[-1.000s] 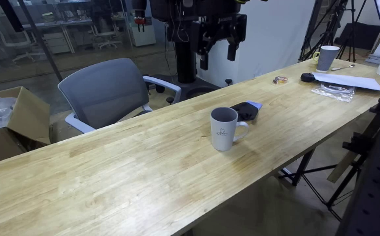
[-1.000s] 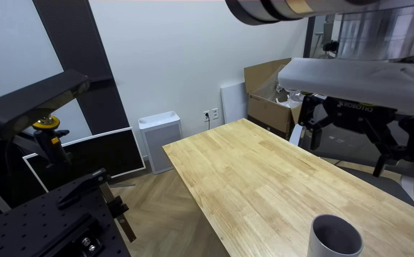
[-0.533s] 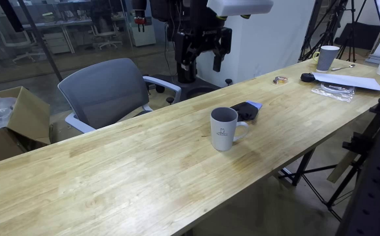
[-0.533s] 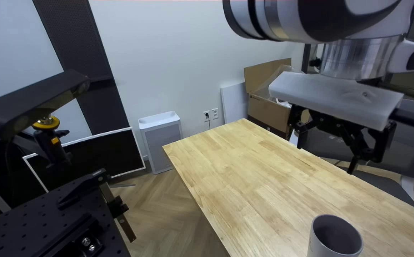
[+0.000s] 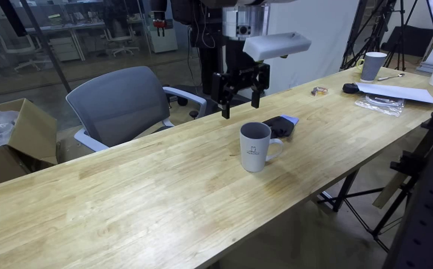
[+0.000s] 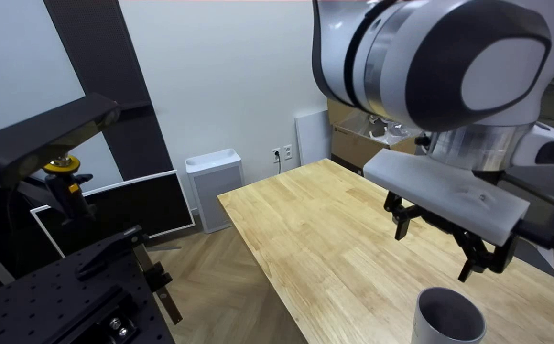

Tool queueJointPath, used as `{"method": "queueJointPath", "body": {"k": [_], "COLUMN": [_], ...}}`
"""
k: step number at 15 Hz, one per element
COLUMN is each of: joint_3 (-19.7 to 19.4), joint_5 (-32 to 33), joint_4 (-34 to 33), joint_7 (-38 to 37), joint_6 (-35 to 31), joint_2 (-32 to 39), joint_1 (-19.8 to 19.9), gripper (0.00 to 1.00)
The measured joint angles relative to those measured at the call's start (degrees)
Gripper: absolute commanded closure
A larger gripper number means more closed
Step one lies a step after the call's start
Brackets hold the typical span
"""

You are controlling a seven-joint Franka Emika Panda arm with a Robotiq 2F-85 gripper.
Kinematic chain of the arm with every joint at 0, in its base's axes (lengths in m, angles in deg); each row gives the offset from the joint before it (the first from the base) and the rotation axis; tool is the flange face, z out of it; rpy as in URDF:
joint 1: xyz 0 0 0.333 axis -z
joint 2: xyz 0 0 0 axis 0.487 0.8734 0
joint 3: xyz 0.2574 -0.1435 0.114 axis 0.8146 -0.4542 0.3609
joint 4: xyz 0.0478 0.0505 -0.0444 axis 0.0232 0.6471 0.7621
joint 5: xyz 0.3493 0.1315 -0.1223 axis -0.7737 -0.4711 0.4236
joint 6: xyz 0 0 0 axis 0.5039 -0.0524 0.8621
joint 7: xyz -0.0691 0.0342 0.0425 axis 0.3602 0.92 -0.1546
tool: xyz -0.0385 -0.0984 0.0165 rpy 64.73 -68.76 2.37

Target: Pick up the mug then set it back down

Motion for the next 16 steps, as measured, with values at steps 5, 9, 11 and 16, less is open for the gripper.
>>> {"method": "queueJointPath", "body": {"k": [5, 9, 11, 16], "joint_3": [-1.21, -2.26, -2.55, -3.17], "joint_5": [1.74, 3.69, 4.36, 4.74], "joint_4": [-2.13, -3.30, -3.83, -4.54], "joint_7": [-0.47, -1.81, -2.66, -4.26], "joint_6": [-2.93, -5.78, -6.40, -6.64], "joint_2": [5.18, 8.25, 9.34, 11.24], "joint_1": [0.15, -0.56, -1.10, -3.11], "gripper": [0.00, 0.00, 0.00, 0.00]}}
